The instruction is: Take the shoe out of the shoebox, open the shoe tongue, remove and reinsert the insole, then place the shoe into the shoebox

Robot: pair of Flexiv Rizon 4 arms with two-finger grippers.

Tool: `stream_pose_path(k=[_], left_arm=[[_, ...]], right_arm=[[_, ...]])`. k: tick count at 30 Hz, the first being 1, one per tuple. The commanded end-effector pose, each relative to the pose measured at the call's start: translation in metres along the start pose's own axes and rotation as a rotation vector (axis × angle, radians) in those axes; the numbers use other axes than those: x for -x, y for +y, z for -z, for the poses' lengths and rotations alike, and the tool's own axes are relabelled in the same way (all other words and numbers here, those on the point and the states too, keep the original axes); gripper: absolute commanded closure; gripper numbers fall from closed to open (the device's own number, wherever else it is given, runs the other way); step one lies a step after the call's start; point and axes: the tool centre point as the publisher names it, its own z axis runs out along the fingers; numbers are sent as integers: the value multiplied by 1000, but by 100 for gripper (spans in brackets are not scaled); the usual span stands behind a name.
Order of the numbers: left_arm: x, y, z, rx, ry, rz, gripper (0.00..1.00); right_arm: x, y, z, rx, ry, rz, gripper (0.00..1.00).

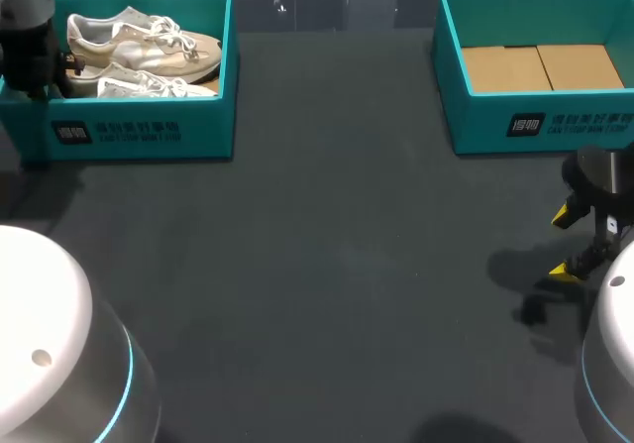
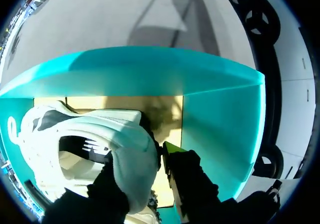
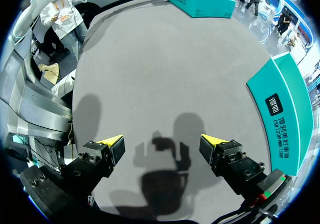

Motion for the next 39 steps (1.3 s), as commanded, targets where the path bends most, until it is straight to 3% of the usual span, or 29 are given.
stream_pose_path(k=[1,17,39], left_arm=[[2,2,-1,-11,-1,-5,100],[-18,3,28,-19,-9,7,100],[-50,-2,152,25,-2,10,100]], right_arm=[[-2,-1,1,-1,-3,-1,0],[-2,-1,1,-1,-3,-1,0],[-2,-1,1,-1,-3,-1,0]])
